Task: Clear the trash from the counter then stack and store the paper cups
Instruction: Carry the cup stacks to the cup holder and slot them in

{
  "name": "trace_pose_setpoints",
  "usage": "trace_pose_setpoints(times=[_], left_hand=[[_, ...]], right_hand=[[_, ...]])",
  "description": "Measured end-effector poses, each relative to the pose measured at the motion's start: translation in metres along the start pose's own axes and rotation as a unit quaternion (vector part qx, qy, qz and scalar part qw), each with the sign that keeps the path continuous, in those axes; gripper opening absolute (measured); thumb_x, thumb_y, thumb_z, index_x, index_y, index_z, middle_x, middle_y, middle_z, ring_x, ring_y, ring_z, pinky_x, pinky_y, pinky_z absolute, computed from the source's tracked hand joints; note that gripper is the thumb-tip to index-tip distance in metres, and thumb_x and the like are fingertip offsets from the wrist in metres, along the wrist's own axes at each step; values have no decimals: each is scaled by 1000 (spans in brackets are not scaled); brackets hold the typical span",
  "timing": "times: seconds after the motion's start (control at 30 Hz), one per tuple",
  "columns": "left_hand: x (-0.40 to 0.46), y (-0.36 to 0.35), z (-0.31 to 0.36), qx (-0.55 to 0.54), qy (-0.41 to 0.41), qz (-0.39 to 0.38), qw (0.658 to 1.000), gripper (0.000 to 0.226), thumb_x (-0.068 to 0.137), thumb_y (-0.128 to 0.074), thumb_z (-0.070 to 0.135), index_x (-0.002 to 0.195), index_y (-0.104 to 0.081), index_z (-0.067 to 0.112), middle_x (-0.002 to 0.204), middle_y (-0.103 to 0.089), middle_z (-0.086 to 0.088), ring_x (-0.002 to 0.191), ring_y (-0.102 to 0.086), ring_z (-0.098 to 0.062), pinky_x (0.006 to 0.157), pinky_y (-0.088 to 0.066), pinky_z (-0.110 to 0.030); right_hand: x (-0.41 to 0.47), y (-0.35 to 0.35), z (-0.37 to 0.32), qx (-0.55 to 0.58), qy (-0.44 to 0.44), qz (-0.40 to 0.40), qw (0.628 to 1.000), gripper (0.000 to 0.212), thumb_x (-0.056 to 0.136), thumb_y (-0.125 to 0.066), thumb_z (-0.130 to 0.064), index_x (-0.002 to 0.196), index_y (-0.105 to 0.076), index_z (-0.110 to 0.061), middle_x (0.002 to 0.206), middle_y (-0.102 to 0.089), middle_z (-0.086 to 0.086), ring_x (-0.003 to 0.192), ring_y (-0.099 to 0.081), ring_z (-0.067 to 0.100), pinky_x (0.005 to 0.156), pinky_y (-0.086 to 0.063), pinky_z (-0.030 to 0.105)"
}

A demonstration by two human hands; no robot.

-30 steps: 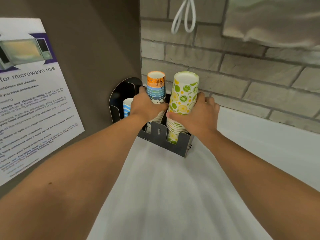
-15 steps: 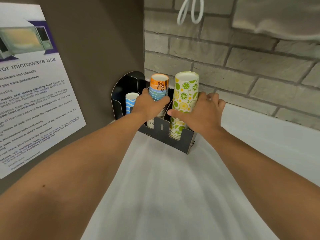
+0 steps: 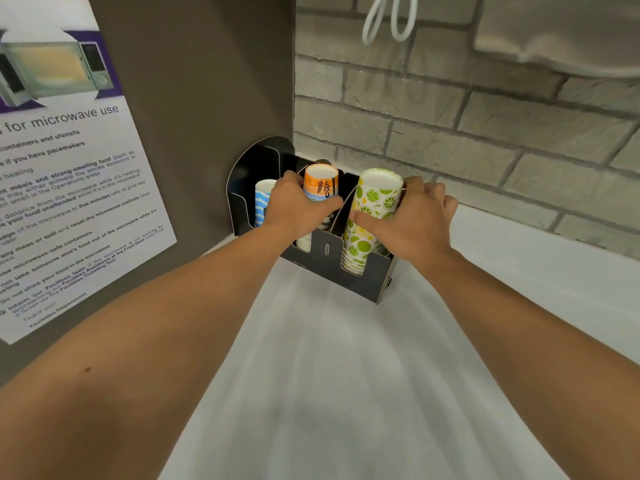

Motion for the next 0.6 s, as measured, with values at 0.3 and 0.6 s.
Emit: trace_pose_setpoints(times=[0.3,0.6], left_hand=[[-41,70,12,9,-10,43,999,81,72,-81,45,133,-46,6,119,-57,-5,109,-56,-16,86,-45,-24],[-199,226,-37,78,65,91,991,66,73,-78,50,126,-51,20,121,-59,3,111,-56,-12,92,-50,-30]], right_hand=[[-20,33,-51,28,27,48,998,103,64,-66,-71,144,-31,-15,141,-45,5,133,-30,26,105,-25,40],[-156,37,-188,246,183,-91,947,78,73,-74,-51,138,-42,-23,136,-50,-3,131,-33,22,109,-26,40]])
Point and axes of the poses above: each hand's wrist, its own x-axis towards the middle knuckle, its own y-axis out of the back of the hand, z = x × y, the point moved 3 cm from there along x, towards the middle knuckle
